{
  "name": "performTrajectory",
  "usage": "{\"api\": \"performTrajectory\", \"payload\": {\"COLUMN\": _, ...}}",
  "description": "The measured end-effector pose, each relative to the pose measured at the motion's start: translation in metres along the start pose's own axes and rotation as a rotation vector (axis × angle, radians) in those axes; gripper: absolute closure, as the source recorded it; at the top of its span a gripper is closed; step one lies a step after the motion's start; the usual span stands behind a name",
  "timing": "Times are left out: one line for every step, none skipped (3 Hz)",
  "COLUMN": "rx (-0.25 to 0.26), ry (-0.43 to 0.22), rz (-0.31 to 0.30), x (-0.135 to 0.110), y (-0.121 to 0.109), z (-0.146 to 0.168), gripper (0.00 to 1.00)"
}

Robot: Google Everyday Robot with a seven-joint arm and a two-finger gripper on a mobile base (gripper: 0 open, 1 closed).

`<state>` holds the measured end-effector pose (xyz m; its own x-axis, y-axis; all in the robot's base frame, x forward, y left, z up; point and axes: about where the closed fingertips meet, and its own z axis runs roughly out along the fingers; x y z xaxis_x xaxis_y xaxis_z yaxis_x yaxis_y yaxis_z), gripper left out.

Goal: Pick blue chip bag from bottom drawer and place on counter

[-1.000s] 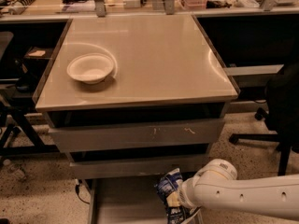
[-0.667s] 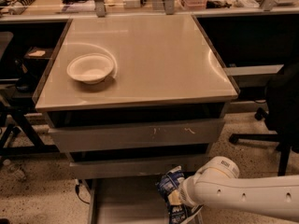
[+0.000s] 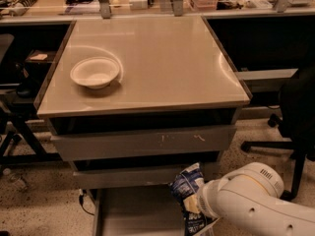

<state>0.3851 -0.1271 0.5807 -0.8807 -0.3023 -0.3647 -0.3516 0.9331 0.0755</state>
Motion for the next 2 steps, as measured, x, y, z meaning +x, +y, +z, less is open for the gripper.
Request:
{"api": "performTrajectory", "payload": {"rx": 0.057, "ry": -0.067, "rz": -0.041, "x": -0.022, "y": 0.008, "z": -0.058, "gripper": 1.00}}
{"api": "performTrajectory", "payload": {"rx": 0.119, "ry": -0.144, "rz": -0.106, "x": -0.045, "y": 0.025, "z": -0.110, "gripper": 1.00}}
